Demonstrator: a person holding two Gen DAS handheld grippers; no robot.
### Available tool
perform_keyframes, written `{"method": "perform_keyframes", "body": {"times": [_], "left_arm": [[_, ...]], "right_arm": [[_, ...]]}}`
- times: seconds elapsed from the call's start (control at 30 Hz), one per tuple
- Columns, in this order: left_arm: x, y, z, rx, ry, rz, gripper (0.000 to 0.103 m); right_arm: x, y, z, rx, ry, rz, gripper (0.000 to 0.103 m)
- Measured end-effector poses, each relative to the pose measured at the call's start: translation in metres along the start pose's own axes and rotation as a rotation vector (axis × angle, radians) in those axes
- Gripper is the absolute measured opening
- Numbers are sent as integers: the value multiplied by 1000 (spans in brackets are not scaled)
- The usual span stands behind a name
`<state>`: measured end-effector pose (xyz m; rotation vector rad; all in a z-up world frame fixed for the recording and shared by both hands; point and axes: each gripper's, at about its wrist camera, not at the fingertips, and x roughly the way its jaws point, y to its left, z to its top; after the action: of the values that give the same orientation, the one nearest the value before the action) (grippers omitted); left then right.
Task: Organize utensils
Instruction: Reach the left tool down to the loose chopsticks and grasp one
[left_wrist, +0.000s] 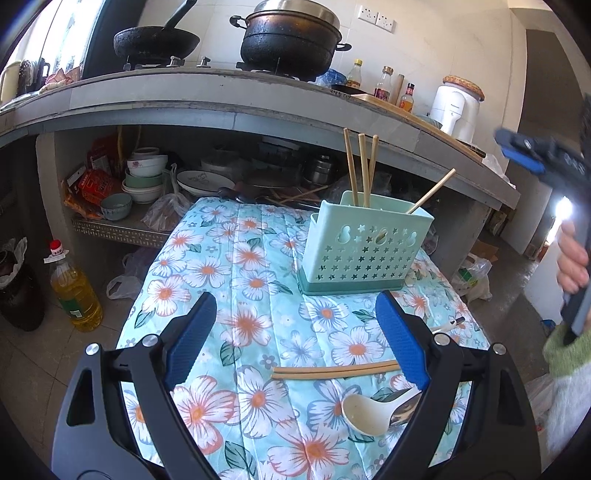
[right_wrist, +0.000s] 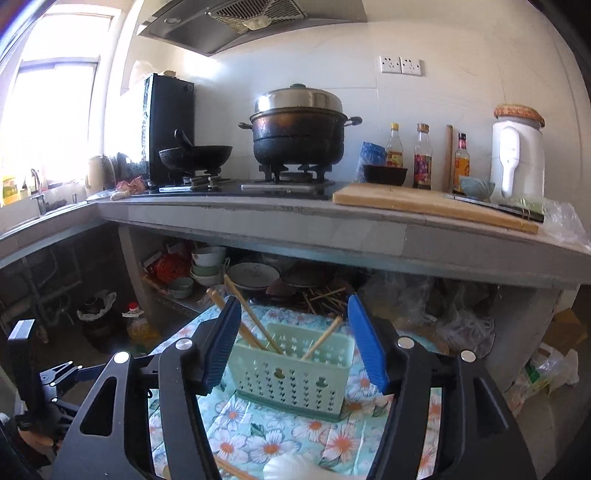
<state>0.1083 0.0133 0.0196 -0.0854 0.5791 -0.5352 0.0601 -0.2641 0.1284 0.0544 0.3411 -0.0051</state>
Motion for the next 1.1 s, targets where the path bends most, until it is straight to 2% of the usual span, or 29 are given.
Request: {"method": "perform_keyframes", "body": {"times": [0.1,0.3,0.5,0.67,0.87,0.97,1.03,1.1], "left_arm": [[4,-3,-3,20,18,21,84],[17,-3,-9,35,80,60,84],[29,1,-16,10,148,123,84],[37,10,-23,-54,194,149,84],[50,25,-35,-183,266,101,83],[59,35,-44,-277,311,46,72],[66,42,-50,-355,340,4,60],[72,51,-57,-442,359,-27,52]], "right_arm": [[-2,-4,-32,65,57,2,65],[7,-5,-106,287,223,4,72],[15,9,-155,316,345,19,75],[17,6,-170,353,392,46,75],[15,1,-169,387,382,74,75],[16,-1,-170,398,388,87,75],[16,-3,-172,406,391,90,75],[15,-5,-173,412,392,91,75]]}}
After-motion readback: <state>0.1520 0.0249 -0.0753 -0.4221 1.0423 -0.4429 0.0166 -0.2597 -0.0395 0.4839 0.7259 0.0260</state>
